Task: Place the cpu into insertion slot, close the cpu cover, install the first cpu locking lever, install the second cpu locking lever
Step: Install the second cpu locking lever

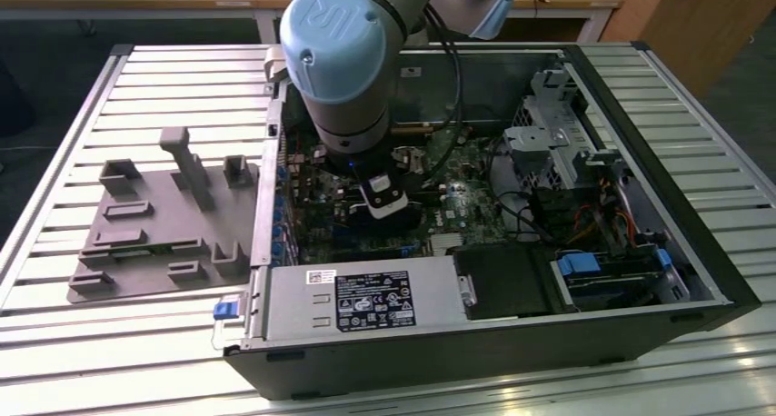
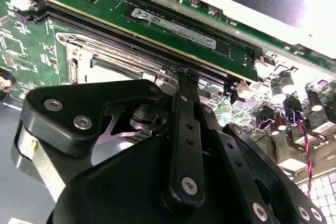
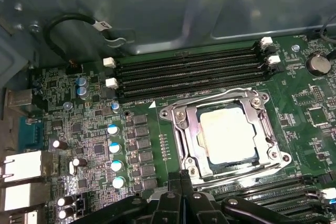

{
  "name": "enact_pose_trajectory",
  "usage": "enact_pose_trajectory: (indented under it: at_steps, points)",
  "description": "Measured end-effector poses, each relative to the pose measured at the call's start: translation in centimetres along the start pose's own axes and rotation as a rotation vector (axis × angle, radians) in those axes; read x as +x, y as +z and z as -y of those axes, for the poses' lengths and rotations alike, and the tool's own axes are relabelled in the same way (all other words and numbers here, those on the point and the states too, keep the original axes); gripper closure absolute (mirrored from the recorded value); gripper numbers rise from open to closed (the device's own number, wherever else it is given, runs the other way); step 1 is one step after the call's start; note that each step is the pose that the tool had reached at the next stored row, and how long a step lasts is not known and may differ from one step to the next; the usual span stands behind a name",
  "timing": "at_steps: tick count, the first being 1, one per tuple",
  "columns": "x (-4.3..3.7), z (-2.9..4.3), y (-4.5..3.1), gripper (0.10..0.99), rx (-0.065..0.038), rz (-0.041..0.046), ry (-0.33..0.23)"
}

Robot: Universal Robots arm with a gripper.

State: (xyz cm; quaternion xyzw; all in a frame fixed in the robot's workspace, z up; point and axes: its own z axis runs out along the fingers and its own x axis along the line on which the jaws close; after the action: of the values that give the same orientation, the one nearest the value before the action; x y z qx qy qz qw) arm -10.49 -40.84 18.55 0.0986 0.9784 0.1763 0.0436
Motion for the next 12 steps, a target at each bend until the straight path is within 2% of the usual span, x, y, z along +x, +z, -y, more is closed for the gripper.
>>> enact_pose_trajectory:
  at_steps: [7,12]
  points:
    - [-0.01,-0.09,-0.2,0.984,0.0,0.0003,0.0]
    - [-0.06,-0.44,-1.14,0.984,0.0,0.0002,0.0]
